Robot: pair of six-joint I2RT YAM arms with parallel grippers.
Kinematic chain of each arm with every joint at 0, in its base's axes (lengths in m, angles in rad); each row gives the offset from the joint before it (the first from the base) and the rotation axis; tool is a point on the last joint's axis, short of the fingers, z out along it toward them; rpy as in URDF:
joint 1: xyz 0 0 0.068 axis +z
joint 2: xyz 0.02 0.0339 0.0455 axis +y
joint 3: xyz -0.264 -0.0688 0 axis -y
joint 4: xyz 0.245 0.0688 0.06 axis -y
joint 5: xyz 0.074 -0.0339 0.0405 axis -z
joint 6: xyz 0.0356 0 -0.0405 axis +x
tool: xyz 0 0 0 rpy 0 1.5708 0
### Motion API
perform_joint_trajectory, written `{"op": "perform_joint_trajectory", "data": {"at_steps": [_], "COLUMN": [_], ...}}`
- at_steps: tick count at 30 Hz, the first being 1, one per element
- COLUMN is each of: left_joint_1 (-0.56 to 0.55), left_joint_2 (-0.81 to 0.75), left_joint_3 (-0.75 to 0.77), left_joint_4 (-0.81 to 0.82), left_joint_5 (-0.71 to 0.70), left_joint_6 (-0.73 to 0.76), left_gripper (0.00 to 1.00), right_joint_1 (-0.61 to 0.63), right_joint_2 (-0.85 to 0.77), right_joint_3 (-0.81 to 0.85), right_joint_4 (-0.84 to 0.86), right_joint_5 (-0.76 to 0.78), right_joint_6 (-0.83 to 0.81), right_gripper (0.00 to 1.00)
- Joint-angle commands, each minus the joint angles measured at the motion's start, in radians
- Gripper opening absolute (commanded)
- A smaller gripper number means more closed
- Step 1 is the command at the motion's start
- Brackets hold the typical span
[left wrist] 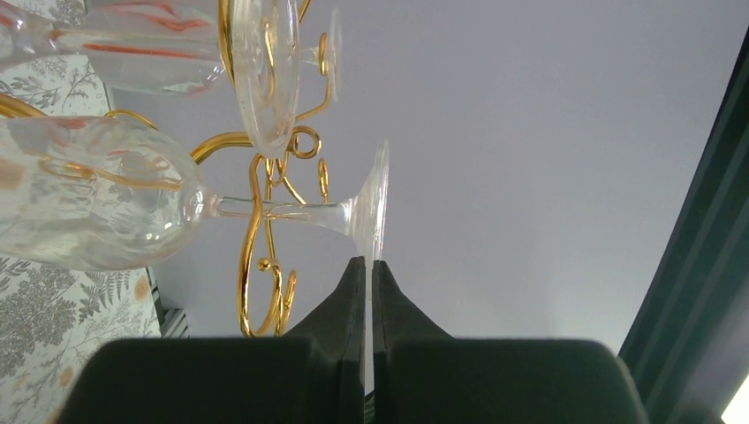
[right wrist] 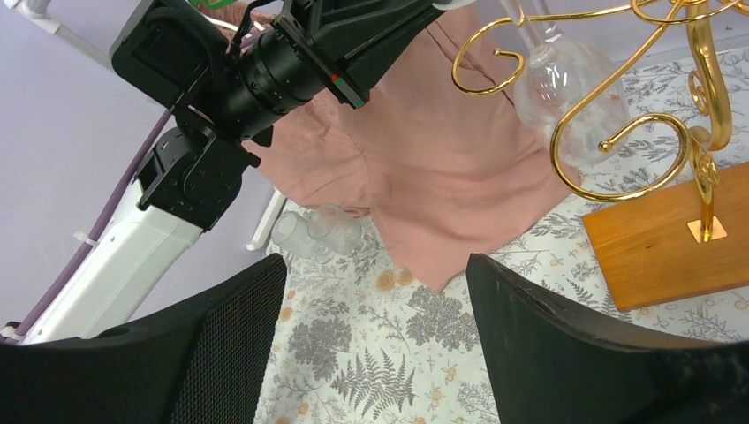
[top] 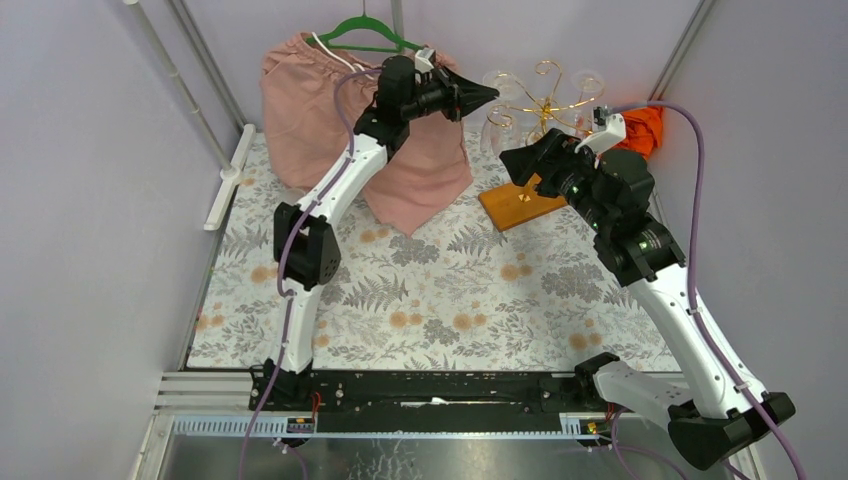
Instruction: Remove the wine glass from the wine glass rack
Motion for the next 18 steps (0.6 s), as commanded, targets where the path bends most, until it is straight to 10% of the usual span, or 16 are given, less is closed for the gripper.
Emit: {"op": "perform_joint_trajectory", "data": {"at_steps": [1,18], "left_joint_1": [-0.029,-0.076], "left_joint_2": [0.021,-0.156], "left_joint_3": [0.028,-0.251], "left_joint_4": [-0.039,0.001], "left_joint_5": [-0.001,-0.002], "left_joint_6": [0.013,0.083], "left_gripper": [0.00,0.00], "right_joint_1": [0.003,0.003], "right_joint_2": [-0.021,-0.039], "right_joint_3": [0.013,-0.010], "right_joint_4": [0.020,0.036], "right_joint_5": [0.021,-0.008], "right_joint_6": [-0.020,0.011], "right_gripper": [0.82,0.81]}}
